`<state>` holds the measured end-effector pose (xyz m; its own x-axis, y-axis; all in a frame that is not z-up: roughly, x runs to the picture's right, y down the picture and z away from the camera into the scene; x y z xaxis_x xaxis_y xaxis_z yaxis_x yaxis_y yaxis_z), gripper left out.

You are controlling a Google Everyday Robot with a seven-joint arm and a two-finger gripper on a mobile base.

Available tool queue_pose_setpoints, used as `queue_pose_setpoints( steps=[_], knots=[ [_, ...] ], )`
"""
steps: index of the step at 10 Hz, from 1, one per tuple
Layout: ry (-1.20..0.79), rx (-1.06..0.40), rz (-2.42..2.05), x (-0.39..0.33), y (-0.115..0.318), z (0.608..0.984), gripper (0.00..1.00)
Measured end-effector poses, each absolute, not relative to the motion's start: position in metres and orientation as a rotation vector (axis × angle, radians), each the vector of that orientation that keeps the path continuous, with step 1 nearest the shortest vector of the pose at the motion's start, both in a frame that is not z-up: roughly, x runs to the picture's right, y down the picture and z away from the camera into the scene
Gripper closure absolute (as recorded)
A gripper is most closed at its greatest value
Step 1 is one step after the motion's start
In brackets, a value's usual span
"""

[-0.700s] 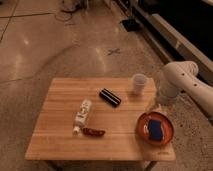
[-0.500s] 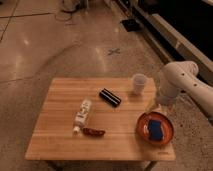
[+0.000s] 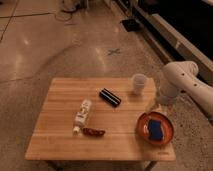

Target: Drag the ceramic bowl in a circle

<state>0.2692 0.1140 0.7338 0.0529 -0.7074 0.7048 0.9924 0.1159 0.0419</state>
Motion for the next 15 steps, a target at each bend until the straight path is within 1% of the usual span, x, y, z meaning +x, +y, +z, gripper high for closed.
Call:
queue_pose_setpoints(
  steps=[13,15],
  knots=[
    [-0.668,-0.534,-1.388,0.27,0.114,0.735,0.32],
    [-0.645,-0.512,-1.398,0.285,0.113,0.748,0.32]
  ],
)
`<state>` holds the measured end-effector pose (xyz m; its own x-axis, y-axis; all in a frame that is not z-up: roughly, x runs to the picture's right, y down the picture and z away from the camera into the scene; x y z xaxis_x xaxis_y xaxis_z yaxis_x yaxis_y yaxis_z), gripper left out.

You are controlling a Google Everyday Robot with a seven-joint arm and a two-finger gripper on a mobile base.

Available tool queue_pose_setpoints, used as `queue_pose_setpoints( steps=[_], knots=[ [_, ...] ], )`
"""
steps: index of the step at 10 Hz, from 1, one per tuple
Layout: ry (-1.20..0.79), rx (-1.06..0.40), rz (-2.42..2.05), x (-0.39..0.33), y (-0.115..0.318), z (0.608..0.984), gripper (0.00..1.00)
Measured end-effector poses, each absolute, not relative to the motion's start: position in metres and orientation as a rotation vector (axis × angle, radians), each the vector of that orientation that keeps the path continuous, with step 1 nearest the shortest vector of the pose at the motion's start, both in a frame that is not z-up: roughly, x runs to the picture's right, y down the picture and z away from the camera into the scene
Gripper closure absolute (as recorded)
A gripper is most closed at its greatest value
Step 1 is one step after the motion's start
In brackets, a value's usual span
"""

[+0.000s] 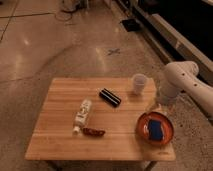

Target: Drag the ceramic bowl in a circle

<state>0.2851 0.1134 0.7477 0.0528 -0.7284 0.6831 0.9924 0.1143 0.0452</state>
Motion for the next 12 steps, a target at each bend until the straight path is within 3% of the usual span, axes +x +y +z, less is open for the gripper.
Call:
queue_pose_setpoints(
  steps=[12],
  knots=[
    [-0.619,-0.504,-1.36,0.391,0.185,0.794,0.32]
  ],
)
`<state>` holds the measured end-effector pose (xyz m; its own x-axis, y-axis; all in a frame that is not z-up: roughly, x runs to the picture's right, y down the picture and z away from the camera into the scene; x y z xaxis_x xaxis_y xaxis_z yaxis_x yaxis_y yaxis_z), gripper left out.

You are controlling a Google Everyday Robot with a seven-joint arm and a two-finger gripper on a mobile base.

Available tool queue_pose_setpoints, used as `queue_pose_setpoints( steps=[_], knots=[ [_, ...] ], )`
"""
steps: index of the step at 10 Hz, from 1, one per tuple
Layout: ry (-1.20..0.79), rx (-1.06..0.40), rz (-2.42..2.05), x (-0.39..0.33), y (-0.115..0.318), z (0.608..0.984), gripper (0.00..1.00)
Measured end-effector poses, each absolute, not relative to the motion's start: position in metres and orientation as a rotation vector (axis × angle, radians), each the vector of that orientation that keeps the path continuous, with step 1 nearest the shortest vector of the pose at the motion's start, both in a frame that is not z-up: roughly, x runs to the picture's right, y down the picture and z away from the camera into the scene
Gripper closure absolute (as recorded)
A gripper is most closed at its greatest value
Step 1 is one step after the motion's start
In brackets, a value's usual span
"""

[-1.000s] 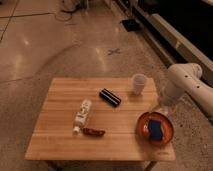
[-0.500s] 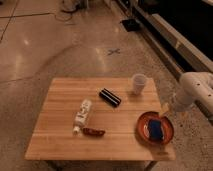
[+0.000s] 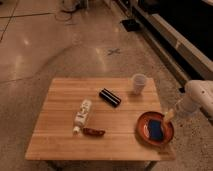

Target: Drag the ceramic bowl in a circle

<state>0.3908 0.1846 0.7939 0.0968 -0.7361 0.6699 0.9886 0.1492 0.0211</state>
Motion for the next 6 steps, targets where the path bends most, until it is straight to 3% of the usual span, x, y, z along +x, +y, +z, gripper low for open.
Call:
queue_pose_setpoints(
  steps=[3,4,6],
  knots=[
    [-0.648,-0.496,-1.342,0.39,0.195,0.802,0.33],
    [-0.652,-0.496,-1.342,0.39,0.197,0.803,0.37],
    [-0.663,-0.5,-1.352,0.392,0.201,0.806,0.59]
  ],
)
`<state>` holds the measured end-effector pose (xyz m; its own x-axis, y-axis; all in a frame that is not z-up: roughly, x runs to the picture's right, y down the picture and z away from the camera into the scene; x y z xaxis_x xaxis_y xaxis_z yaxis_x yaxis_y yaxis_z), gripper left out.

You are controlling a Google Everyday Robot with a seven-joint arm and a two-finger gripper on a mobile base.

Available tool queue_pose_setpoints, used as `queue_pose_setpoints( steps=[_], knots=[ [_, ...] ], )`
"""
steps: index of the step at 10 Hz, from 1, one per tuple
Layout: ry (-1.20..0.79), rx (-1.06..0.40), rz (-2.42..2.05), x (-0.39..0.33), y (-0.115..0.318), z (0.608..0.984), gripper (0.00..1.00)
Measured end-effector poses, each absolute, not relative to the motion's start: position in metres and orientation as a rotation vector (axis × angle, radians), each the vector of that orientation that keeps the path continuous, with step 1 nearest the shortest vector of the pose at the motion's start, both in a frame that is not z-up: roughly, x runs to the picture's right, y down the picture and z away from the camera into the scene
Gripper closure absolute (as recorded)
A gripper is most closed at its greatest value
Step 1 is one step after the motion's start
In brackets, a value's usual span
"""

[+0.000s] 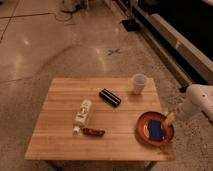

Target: Drag the ceramic bowl in a circle

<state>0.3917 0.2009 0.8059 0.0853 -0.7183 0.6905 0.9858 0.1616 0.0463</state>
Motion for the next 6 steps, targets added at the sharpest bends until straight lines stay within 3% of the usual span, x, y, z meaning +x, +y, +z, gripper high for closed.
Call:
queue_pose_setpoints(
  steps=[3,4,6],
  knots=[
    [-0.681,-0.499,-1.35,0.3916,0.2024,0.805,0.93],
    [-0.685,-0.495,-1.345,0.3918,0.2022,0.8032,0.99],
    [-0.679,-0.492,-1.324,0.3924,0.198,0.8006,1.0]
  ],
)
